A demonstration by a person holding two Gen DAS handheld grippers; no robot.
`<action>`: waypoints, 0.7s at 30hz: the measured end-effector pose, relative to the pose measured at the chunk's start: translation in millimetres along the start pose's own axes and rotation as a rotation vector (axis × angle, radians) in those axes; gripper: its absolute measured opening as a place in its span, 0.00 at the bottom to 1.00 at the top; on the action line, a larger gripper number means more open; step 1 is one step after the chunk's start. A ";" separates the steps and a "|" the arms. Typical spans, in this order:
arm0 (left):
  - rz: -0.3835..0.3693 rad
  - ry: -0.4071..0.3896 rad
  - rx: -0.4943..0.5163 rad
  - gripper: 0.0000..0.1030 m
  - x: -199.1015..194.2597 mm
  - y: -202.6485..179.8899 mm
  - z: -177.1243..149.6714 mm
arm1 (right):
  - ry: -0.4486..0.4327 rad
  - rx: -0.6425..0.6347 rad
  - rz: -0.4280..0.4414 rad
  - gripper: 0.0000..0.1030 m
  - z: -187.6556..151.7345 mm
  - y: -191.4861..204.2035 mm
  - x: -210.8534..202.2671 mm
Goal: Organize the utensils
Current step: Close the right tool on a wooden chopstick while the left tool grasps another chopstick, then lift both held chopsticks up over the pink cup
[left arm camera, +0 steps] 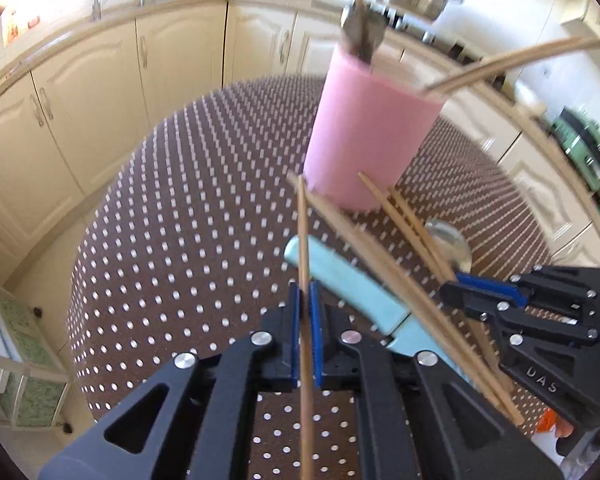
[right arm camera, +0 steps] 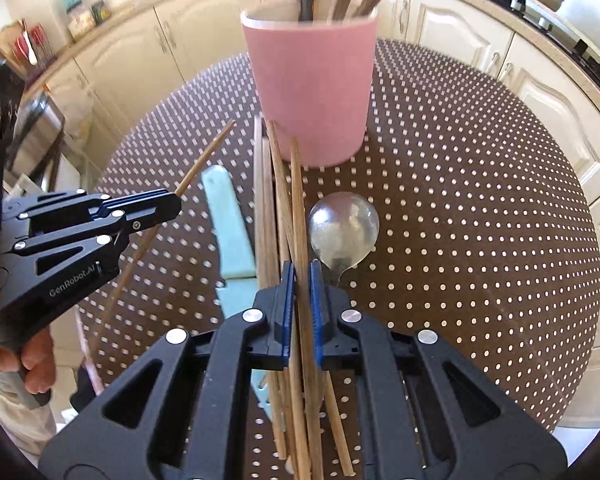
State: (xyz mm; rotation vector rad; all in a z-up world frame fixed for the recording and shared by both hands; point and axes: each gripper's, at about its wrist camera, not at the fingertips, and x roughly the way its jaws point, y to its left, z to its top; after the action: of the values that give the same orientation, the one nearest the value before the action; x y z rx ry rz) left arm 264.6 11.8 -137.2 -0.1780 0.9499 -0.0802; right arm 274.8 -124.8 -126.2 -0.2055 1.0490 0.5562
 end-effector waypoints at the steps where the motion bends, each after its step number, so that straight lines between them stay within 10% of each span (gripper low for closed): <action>1: -0.006 -0.024 0.004 0.05 -4.8 -1.3 -0.7 | -0.011 0.003 0.008 0.08 0.5 -0.3 -2.6; 21: -0.027 -0.052 0.013 0.05 -0.5 -10.1 -2.6 | 0.018 0.011 -0.014 0.08 1.9 9.0 21.3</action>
State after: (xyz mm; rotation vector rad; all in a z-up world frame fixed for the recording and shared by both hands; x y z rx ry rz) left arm 262.2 1.6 -136.3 -0.1797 0.8953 -0.1062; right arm 279.5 -109.3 -142.8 -0.2082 1.0676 0.5370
